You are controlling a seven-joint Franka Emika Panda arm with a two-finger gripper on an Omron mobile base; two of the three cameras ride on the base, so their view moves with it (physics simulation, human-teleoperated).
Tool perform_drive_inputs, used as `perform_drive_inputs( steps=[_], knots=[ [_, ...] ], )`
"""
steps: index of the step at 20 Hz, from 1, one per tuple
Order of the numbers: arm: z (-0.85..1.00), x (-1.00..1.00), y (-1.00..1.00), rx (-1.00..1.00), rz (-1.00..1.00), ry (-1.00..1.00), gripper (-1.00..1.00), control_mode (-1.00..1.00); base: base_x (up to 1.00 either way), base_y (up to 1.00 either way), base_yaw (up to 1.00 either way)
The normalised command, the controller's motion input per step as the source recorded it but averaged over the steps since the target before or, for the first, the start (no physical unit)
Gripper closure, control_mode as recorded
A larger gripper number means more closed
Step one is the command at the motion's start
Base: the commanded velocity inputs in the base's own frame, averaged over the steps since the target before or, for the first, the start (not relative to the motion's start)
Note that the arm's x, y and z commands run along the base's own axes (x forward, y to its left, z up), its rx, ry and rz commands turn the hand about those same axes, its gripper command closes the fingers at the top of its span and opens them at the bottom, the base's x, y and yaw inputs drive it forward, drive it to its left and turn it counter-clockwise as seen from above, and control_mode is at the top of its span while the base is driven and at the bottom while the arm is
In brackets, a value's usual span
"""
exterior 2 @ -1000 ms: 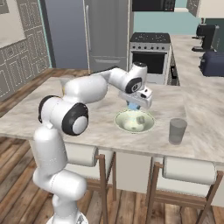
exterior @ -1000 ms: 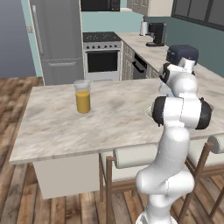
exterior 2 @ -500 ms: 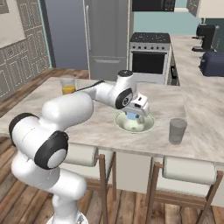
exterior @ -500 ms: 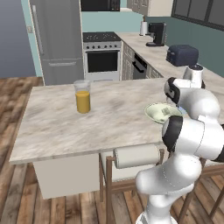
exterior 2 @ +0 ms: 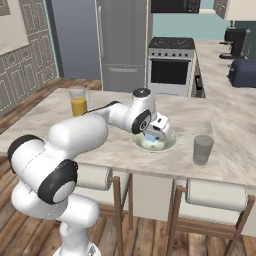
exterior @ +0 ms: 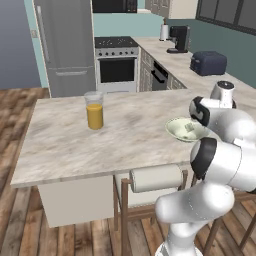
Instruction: There are two ice cubes in the ice bowl. Place both ice cubes in the glass cup.
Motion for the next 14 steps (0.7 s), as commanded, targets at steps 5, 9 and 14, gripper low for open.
perform_drive_inputs(
  steps=[5,9,14],
  knots=[
    [0.07,0.14,-0.48,0.1,0.0,0.06,1.0,-1.0,0.0,0.0,0.0],
    [0.0,0.18,-0.45,0.06,0.0,0.09,1.0,-1.0,0.0,0.0,0.0],
    [0.0,0.14,-0.47,0.05,0.0,0.03,1.0,-1.0,0.0,0.0,0.0]
  ],
)
